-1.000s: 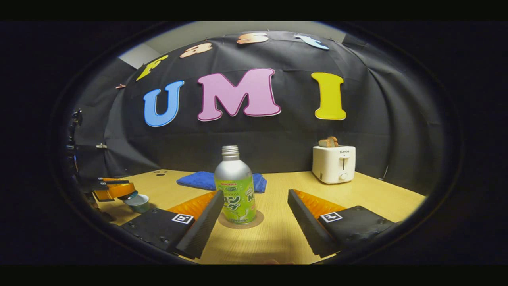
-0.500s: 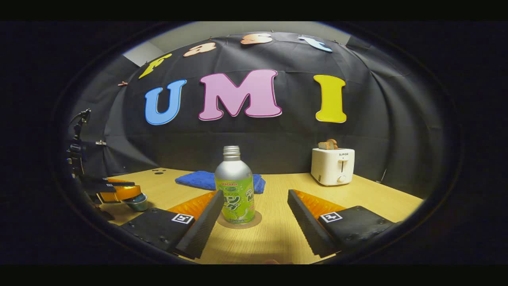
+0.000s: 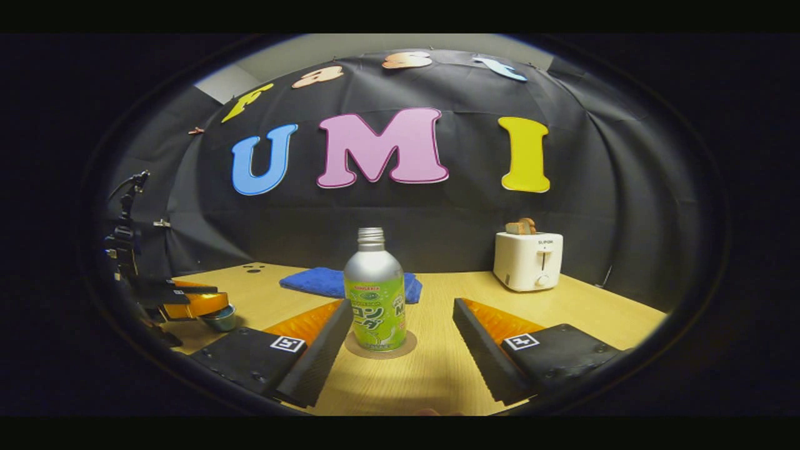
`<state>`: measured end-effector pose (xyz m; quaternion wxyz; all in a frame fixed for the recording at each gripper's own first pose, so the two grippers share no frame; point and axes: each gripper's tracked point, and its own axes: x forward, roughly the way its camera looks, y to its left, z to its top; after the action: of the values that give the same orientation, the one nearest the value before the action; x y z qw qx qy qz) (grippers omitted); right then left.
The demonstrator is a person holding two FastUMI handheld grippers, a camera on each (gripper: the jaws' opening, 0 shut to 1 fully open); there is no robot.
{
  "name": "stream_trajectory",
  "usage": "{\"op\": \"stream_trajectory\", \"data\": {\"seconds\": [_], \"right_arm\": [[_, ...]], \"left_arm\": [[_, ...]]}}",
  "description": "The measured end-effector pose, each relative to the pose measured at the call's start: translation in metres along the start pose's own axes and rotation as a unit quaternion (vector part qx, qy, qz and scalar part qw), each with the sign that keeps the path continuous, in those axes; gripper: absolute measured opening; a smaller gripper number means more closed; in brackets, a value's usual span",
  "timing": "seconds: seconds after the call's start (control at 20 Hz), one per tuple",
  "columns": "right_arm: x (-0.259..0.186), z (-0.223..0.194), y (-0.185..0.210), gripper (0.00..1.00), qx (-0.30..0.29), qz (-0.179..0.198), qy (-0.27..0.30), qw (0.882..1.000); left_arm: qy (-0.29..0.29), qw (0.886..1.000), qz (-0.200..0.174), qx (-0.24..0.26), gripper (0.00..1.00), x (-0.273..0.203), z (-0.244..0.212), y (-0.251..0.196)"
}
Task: Open the teacup lid with one hand, grasp the water bottle and pour water into the teacup with the other hand; after pouring, place the water bottle on the coaster and then close the teacup lid.
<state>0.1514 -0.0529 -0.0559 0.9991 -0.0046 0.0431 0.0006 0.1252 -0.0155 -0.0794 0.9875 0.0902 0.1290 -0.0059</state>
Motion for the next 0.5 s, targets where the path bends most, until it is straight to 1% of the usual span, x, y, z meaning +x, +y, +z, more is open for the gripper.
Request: {"op": "stream_trajectory", "data": {"seconds": [0.1,0.15,0.2,0.25,0.3,0.35,0.4,0.45,0.5], "right_arm": [[0.0,0.0,0.001,0.99,0.002,0.002,0.001,1.0],[0.0,0.0,0.001,0.99,0.002,0.002,0.0,1.0],[0.0,0.001,0.001,0.99,0.003,0.002,-0.001,1.0],[-0.001,0.001,0.001,0.99,0.003,0.002,-0.002,1.0],[0.0,0.002,0.001,0.99,0.003,0.002,-0.003,1.0],[-0.001,0.001,0.001,0.99,0.003,0.003,-0.003,1.0],[-0.001,0.002,0.002,0.99,0.004,0.004,-0.003,1.0],[-0.001,0.002,0.003,0.99,0.005,0.006,-0.003,1.0],[-0.001,0.002,0.004,0.99,0.006,0.007,-0.004,1.0]], "left_arm": [[0.003,1.0,-0.003,-0.001,0.4,-0.002,-0.001,0.0],[0.003,1.0,-0.001,-0.002,0.41,-0.004,-0.002,0.001],[0.001,1.0,0.0,-0.007,0.48,-0.006,-0.001,0.002],[-0.004,1.0,0.001,-0.013,0.53,-0.008,0.001,0.002],[-0.013,1.0,0.005,-0.017,0.63,-0.012,0.006,0.004],[-0.025,0.999,0.008,-0.02,0.7,-0.016,0.011,0.006],[-0.037,0.999,0.013,-0.021,0.8,-0.021,0.018,0.008],[-0.05,0.998,0.02,-0.019,0.86,-0.027,0.026,0.011],[-0.062,0.998,0.027,-0.016,0.94,-0.032,0.033,0.014]]}}
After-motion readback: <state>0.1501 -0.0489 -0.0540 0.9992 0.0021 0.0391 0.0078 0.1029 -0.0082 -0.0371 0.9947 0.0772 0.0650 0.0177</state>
